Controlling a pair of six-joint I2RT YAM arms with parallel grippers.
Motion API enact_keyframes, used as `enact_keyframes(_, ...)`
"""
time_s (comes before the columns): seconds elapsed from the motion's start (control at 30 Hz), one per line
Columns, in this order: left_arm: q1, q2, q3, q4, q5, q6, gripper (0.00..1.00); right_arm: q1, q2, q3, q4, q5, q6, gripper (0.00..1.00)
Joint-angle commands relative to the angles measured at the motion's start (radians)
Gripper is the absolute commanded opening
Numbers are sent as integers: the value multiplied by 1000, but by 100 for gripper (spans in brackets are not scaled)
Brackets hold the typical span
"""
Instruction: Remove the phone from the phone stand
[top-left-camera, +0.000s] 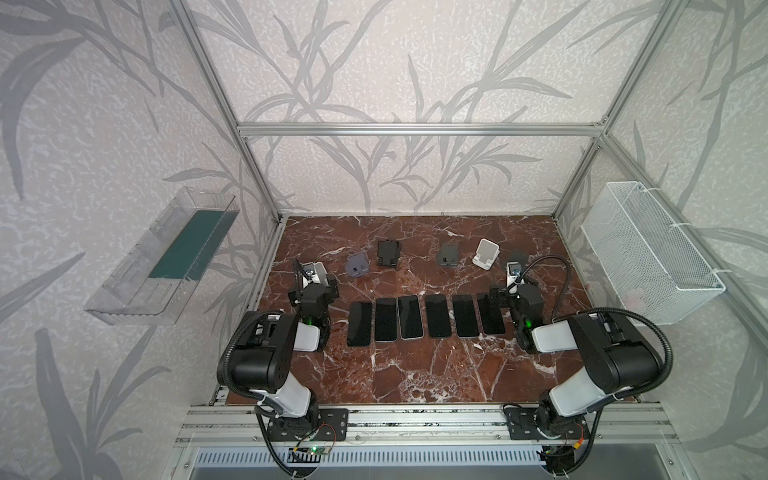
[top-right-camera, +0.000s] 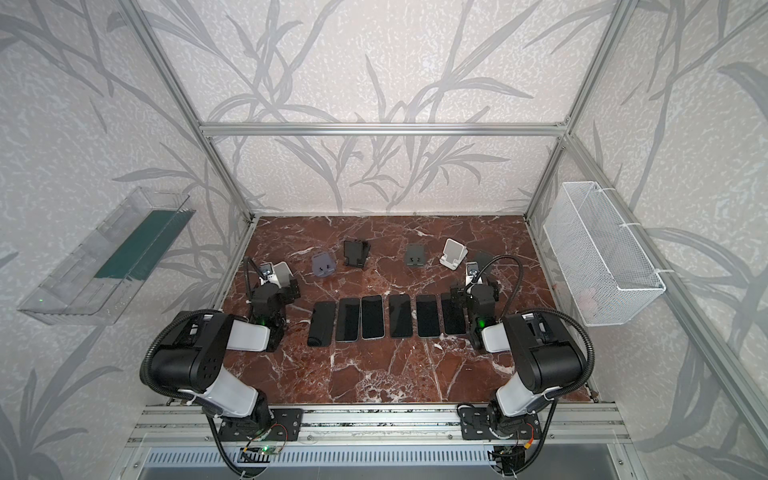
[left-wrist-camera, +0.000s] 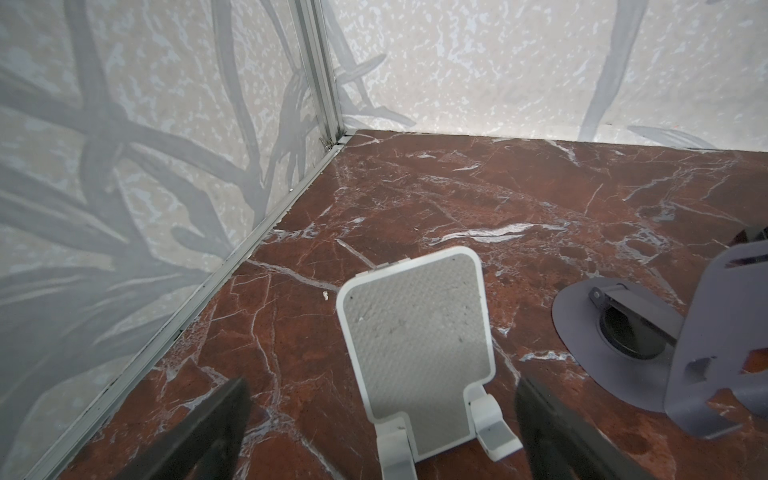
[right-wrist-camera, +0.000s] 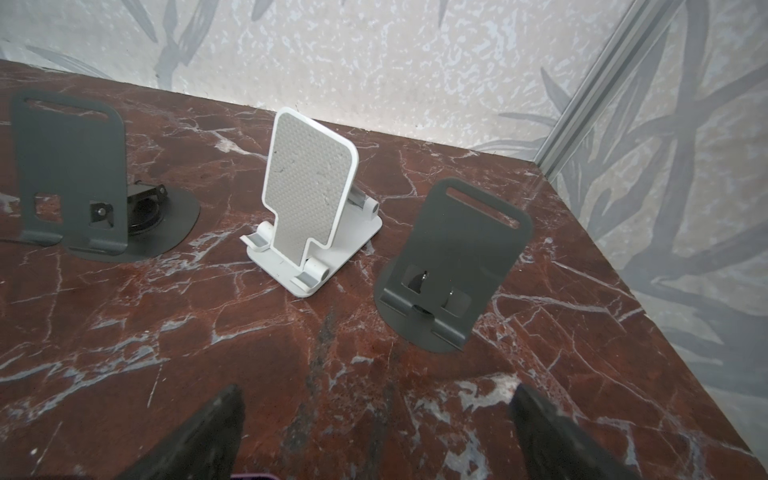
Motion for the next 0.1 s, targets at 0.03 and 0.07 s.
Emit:
enact_keyframes(0.03, 1, -11, 8, 7, -9, -1, 99, -17, -11, 21, -8, -34, 19, 99)
enact_keyframes(0.07, 2, -11, 8, 7, -10, -2, 99, -16, -9, 20, -6, -35, 19, 99)
